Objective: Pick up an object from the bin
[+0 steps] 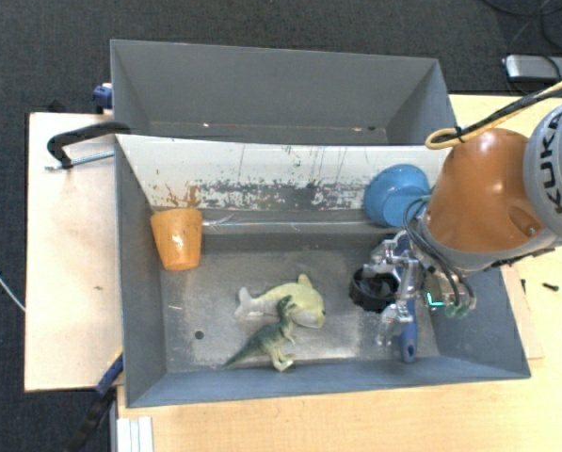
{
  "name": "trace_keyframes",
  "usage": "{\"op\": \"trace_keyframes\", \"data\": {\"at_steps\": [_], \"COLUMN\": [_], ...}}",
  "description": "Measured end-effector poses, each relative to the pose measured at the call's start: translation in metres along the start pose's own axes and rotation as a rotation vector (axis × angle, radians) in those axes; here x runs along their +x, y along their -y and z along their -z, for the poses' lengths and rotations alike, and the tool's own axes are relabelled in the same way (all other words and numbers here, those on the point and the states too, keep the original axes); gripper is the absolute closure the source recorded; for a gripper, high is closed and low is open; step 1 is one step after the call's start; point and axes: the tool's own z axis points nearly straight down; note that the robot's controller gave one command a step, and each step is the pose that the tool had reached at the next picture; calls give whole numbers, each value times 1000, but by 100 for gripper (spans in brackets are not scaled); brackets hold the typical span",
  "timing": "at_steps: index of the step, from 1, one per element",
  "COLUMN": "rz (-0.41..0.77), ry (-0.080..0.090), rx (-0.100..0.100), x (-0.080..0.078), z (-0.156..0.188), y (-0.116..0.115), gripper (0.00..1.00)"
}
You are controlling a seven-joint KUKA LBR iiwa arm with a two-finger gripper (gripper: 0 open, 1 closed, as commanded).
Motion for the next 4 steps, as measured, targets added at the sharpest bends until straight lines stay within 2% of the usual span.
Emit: {"op": "trace_keyframes", "data": {"at_steps": [1, 2, 3, 4], "rz": [-45, 153, 223, 394], "ry": [23, 16, 13, 18], "rx": [1, -2, 1, 3], "x": [-31, -28, -42, -47], "z": [-63, -37, -38, -62], "y": [-108, -177, -146, -159], "gripper": [0, 0, 0, 0]}}
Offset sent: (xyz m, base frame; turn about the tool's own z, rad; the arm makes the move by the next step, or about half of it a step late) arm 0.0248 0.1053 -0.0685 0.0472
